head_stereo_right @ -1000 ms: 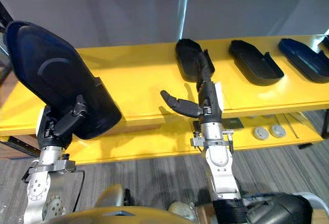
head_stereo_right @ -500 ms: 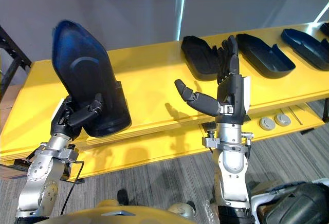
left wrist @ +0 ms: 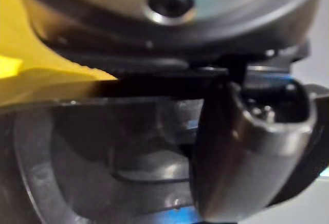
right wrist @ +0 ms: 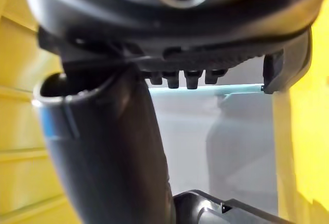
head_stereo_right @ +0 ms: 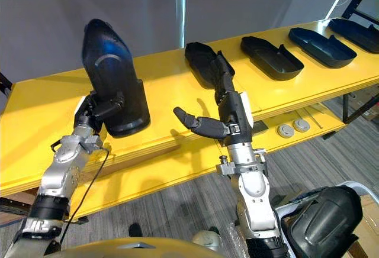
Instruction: Walk over and take three plastic housings, then place them on the shelf
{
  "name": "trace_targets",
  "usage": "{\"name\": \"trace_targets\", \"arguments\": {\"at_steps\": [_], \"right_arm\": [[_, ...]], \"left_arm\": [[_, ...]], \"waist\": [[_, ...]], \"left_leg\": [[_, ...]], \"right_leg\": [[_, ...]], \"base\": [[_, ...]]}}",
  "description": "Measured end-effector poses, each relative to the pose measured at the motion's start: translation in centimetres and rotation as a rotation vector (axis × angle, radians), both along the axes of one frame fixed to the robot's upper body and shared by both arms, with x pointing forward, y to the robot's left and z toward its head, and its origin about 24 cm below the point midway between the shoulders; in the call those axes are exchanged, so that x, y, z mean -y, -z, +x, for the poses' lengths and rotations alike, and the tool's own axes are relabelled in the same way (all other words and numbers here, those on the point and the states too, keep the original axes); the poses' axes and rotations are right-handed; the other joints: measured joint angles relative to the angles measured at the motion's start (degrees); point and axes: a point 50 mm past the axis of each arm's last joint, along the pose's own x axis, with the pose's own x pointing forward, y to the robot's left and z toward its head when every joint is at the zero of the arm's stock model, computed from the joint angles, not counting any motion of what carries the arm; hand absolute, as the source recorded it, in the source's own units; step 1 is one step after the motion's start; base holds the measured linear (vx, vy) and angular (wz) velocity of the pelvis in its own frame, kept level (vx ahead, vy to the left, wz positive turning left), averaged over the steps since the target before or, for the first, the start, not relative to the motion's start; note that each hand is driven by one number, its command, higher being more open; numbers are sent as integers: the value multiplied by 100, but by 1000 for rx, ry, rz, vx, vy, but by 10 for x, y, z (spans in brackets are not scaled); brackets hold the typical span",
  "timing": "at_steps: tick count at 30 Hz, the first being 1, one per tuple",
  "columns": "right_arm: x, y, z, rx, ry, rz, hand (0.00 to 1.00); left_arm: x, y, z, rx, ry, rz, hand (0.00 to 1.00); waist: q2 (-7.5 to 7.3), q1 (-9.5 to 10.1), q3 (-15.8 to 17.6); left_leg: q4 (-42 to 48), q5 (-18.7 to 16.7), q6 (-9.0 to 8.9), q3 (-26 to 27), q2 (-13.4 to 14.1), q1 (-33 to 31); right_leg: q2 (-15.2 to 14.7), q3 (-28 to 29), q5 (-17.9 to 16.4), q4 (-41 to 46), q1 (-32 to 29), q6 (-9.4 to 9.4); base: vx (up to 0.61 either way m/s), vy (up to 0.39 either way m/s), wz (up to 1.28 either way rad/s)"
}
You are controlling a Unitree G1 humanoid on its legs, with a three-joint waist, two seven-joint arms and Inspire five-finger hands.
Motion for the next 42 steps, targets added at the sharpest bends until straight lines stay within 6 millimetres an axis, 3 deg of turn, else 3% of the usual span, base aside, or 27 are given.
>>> {"name": "trace_targets", "arguments": {"at_steps": [2, 10, 18, 19, 24, 32, 35, 42], "right_arm": [[-3, 1, 3, -11, -25, 17, 100], [-48, -5, 18, -29, -286, 3, 100], [-60, -21, 29, 18, -312, 1, 100], [-63, -22, 29, 14, -321, -1, 100], [-76, -23, 26, 4, -351, 8, 100], [-78, -37, 25, 39, -324, 31, 100], [-81, -46, 20, 78, -351, 54, 100], [-89, -47, 16, 78, -389, 54, 100]], "left_arm": [[0, -1, 6, -5, -8, -20, 0], [19, -12, 42, -48, 4, -108, 0], [30, -30, 59, -39, -20, -208, 0], [31, -35, 61, -32, -25, -206, 100], [34, -44, 67, -33, -31, -166, 100], [38, -54, 77, -39, -37, -9, 100], [35, -59, 81, -41, -57, 71, 100], [27, -63, 85, -78, -139, 124, 100]], "waist": [[0, -45, 0], [-4, -119, 7], [11, -106, 357], [14, -100, 427], [63, -73, 536], [192, -68, 763], [203, -85, 830], [205, -106, 831]], "left_leg": [[0, 16, 4, 8, 1, -23], [1, 174, 70, -4, 0, -400], [2, 289, 116, -111, -10, -691], [2, 289, 101, -120, -9, -707], [4, 337, 138, -144, -12, -823], [2, 334, 106, -131, -6, -798], [1, 326, 123, -108, 1, -781], [2, 340, 104, -57, 5, -755]], "right_leg": [[1, 12, 21, 1, -30, 1], [10, 75, 147, -4, -417, -27], [8, 57, 194, 81, -672, -4], [8, 55, 182, 89, -689, 13], [7, 55, 201, 124, -802, -3], [3, 90, 167, 236, -838, 9], [4, 119, 167, 267, -853, 12], [4, 157, 179, 273, -862, 27]], "base": [[-49, 1, -1], [-68, 10, -1], [-60, -2, 7], [-40, -12, 3], [-2, -13, 3], [-10, -4, -1], [-43, -21, -3], [0, -14, -3]]}}
